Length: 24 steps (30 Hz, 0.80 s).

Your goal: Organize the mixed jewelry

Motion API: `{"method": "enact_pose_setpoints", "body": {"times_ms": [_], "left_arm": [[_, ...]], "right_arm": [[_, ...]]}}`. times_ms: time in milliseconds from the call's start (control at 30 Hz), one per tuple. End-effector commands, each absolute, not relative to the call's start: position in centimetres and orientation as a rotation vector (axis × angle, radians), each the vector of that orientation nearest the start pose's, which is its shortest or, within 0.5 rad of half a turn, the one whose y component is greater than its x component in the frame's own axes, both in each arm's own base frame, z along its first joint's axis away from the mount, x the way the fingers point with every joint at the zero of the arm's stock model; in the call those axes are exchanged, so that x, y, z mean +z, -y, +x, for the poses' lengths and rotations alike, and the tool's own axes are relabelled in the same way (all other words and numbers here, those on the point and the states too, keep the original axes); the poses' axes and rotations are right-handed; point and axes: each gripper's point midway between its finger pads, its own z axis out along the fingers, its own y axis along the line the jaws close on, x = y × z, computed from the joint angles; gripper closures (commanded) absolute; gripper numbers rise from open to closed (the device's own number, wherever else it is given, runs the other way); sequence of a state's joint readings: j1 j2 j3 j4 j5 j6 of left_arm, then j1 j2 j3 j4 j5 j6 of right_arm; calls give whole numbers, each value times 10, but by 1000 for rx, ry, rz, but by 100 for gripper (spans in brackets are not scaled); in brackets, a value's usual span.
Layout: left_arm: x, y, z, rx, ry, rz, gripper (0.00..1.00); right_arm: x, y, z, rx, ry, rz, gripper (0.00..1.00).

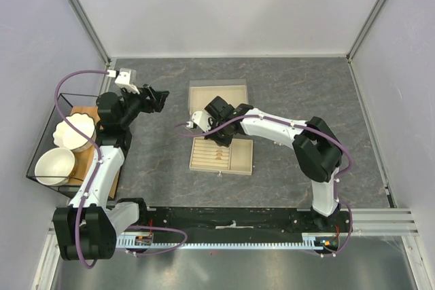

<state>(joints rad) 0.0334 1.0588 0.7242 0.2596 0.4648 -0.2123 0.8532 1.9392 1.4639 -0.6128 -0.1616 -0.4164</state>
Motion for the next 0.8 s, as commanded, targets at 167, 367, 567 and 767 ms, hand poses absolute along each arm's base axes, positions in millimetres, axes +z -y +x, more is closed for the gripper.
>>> {"method": "enact_pose_setpoints", "body": {"times_ms": [167,367,567,767], "left_arm": [[283,76,366,-545,-1608,157,21],[283,76,366,-546,-1606,159,21],[283,75,367,-547,-1606,157,21],[281,75,367,-553,-1611,156,21]], "right_arm": [[53,-342,287,307,-2099,-1662,100],[48,-340,287,305,-2107,-1672,100],[42,-340,285,299,-2108,-1687,100],[41,-341,284,299,-2110,-1690,100]]}}
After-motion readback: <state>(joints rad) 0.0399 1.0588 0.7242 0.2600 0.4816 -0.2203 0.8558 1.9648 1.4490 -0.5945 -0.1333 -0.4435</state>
